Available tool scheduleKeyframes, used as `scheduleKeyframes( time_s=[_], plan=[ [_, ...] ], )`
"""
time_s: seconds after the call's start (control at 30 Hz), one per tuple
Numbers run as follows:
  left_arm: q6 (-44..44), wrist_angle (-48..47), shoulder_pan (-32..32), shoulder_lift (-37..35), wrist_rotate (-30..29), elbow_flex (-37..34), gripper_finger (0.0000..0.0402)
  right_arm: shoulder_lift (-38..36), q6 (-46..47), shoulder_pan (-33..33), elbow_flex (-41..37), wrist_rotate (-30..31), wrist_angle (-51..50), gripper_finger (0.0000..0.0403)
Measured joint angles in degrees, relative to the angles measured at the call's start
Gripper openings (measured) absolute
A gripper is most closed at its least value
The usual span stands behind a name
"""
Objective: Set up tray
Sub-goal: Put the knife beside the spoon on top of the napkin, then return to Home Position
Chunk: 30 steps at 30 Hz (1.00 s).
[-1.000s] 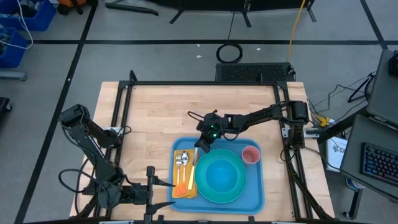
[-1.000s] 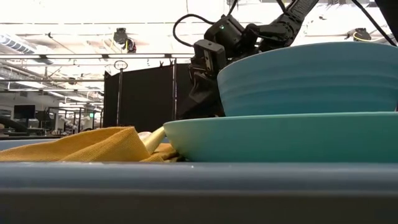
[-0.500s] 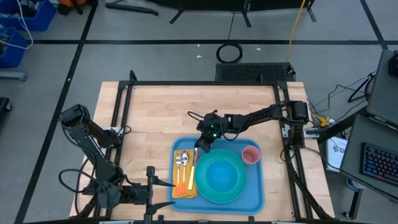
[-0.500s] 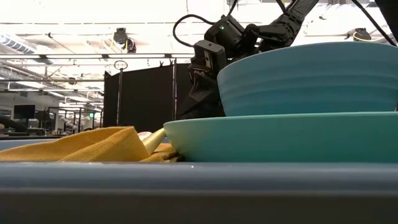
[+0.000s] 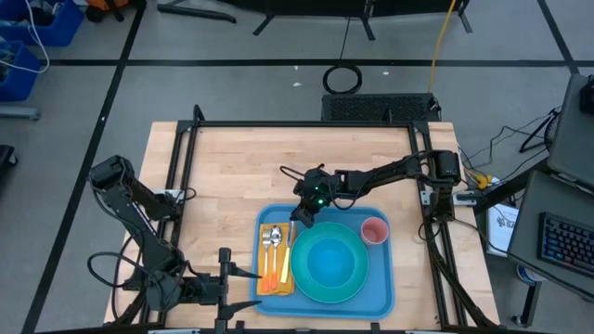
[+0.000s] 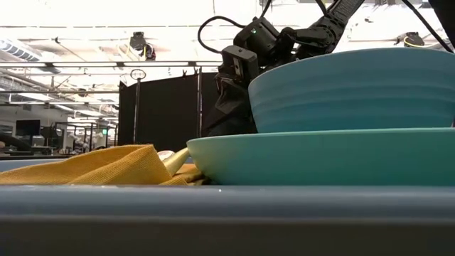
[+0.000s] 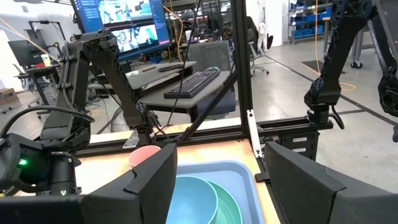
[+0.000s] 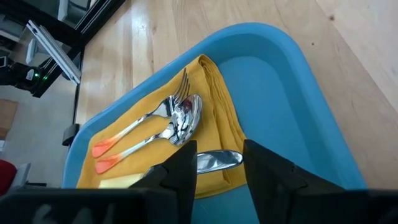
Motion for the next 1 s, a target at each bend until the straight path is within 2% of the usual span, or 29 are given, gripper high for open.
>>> scheduleKeyframes(
  time_s=[1.0],
  plan=[
    [0.0,-0.1,0.0,0.0,0.0,0.0,0.0248,-0.1,-2.6,0.0,0.0,1.8,1.0,0.0123]
  ],
)
